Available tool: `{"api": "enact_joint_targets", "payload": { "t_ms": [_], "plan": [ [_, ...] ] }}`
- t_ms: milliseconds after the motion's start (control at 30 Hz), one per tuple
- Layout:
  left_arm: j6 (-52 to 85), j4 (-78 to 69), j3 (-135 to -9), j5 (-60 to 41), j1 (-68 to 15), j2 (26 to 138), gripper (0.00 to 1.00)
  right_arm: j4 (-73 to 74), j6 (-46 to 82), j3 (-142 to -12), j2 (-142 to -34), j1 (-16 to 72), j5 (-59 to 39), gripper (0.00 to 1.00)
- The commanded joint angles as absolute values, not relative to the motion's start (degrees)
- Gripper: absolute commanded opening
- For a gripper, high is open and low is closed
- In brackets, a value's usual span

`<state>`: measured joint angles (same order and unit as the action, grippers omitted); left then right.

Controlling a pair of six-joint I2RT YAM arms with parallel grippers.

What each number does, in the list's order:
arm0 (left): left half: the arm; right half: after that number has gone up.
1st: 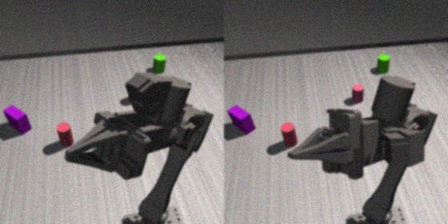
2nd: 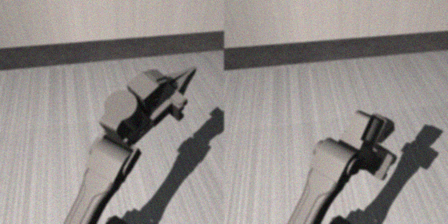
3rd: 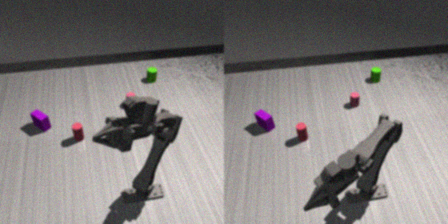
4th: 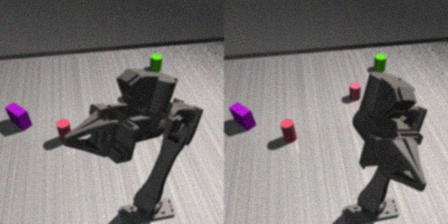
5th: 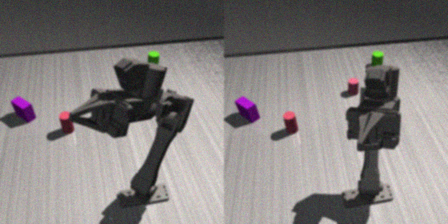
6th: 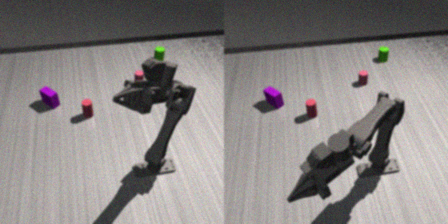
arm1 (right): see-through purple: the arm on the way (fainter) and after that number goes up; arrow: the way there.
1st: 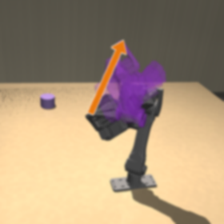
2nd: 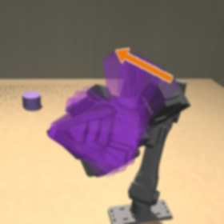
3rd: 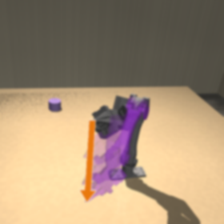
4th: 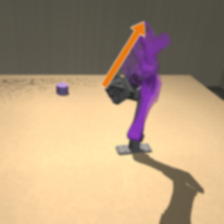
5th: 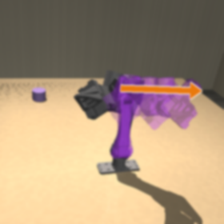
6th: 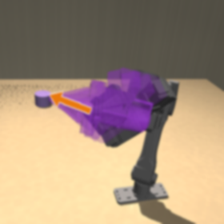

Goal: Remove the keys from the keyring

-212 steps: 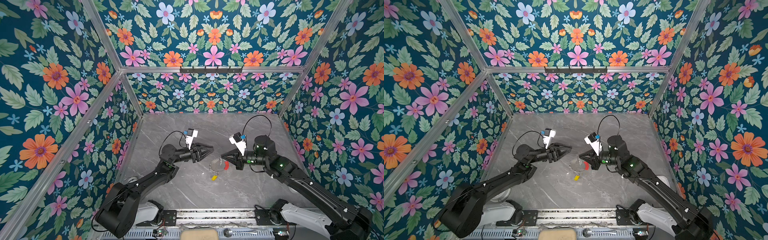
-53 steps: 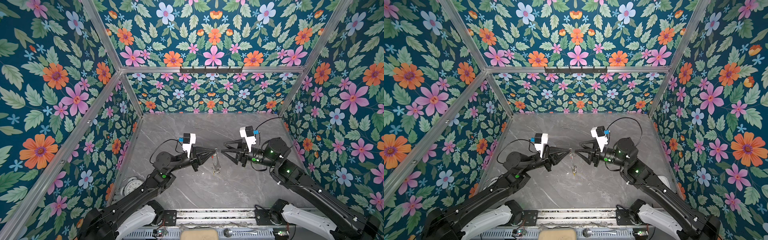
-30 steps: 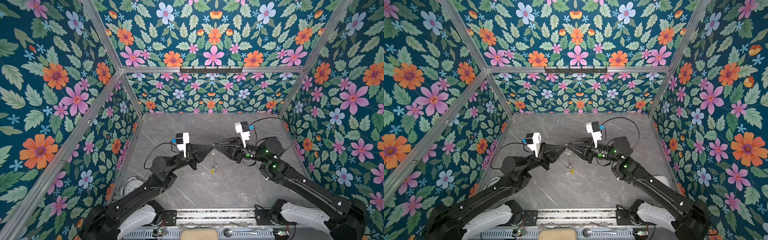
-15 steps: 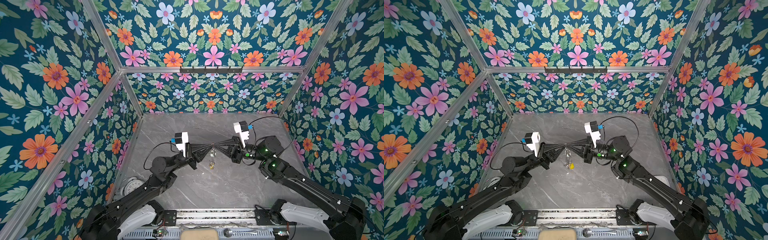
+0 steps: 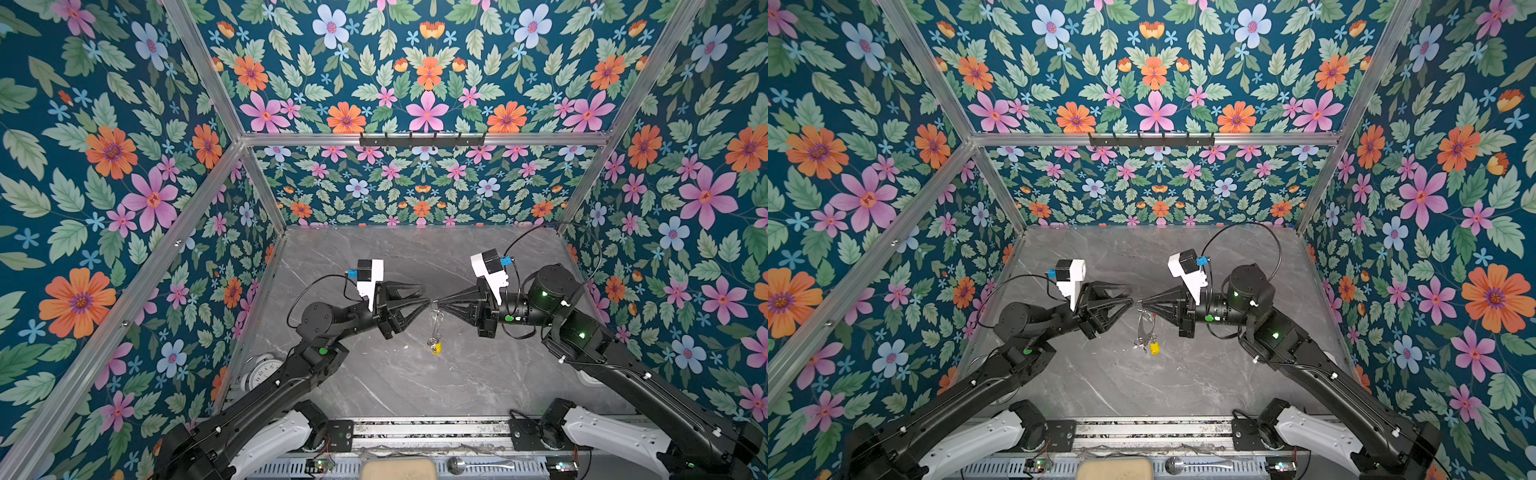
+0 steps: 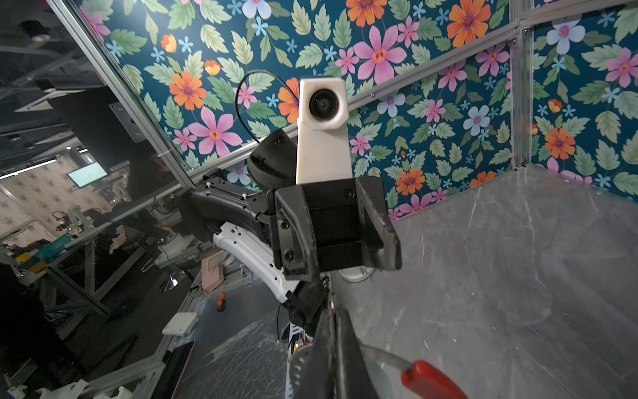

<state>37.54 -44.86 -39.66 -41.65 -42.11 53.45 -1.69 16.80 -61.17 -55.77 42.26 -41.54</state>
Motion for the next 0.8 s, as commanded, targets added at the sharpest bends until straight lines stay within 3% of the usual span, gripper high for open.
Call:
{"api": "enact_joint_targets", "payload": {
  "t_ms": [0, 333, 767],
  "plan": [
    [36.3, -35.7, -42.7, -47.4, -41.9, 53.9, 0.41, -9.5, 10.6, -62.7, -55.6, 42.3, -41.0, 0.00],
    [30.6, -16.9, -50.9, -52.3, -41.9, 55.6, 0.35, -13.3, 7.8, -65.0, -55.4, 42.3, -39.9, 0.00],
    [30.1, -15.2, -52.6, -55.3, -41.8, 56.9, 0.24, -14.5, 7.0, -66.2, -55.8, 42.3, -37.2, 0.00]
  ]
}}
